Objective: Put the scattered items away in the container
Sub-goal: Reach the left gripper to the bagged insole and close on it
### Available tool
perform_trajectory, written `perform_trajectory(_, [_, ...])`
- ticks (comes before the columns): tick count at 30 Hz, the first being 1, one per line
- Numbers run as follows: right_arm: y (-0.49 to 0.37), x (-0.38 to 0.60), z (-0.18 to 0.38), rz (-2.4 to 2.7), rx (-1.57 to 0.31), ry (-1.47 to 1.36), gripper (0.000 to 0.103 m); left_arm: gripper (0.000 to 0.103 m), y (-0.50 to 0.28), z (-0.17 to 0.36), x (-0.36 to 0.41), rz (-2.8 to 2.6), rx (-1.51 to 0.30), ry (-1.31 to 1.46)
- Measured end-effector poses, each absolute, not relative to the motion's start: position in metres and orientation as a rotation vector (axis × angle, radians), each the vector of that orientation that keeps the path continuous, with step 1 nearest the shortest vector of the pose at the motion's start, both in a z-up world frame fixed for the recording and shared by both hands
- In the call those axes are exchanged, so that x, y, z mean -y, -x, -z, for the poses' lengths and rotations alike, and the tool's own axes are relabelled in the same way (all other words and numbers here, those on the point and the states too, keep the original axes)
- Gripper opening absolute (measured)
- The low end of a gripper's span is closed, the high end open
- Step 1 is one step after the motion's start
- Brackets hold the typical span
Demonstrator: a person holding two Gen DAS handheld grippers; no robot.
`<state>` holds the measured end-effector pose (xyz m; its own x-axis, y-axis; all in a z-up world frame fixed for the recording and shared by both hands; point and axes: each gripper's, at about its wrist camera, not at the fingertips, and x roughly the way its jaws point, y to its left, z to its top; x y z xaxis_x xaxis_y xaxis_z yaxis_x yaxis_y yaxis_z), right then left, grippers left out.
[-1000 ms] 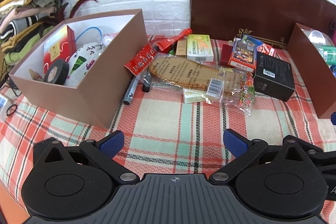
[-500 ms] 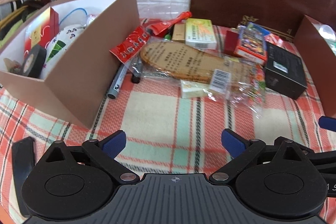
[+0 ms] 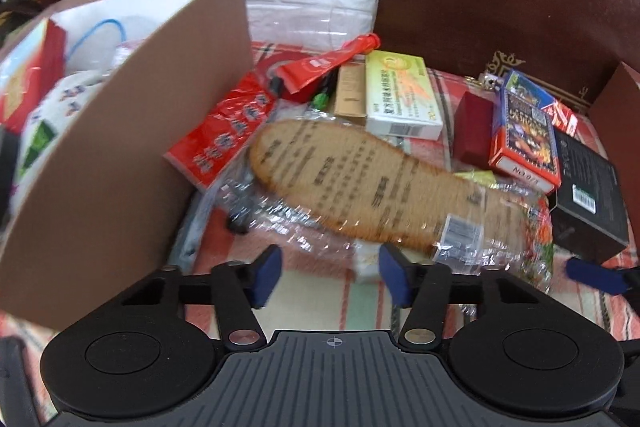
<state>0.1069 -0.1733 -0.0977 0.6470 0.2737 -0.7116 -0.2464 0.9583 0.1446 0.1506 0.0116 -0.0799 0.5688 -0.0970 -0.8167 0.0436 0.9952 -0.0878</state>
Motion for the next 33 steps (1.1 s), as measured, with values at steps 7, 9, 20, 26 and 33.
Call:
perform_trajectory(7, [-0.116, 0.168, 0.103, -0.336, -0.819, -0.035, 0.028, 0.005, -0.157, 0.084, -0.01, 0.139, -0.949, 0.074])
perform_trajectory(9, [-0.112, 0.166, 0.097, -0.337, -0.806, -0.022, 0.019, 0.001, -0.153, 0.083, -0.007, 0.133, -0.943, 0.049])
perform_trajectory(20, [-0.038, 0.178, 0.066, -0.364, -0.774, 0.043, 0.011, 0.0, -0.082, 0.067, -0.021, 0.152, -0.965, 0.117])
perform_trajectory(26, [0.028, 0.186, 0.079, -0.4, -0.869, 0.072, 0.011, 0.025, -0.046, 0.078, -0.015, 0.15, -1.007, 0.142])
perform_trajectory(33, [0.067, 0.184, 0.084, -0.419, -0.894, 0.139, 0.07, 0.088, -0.015, 0.085, -0.007, 0.148, -1.022, 0.135])
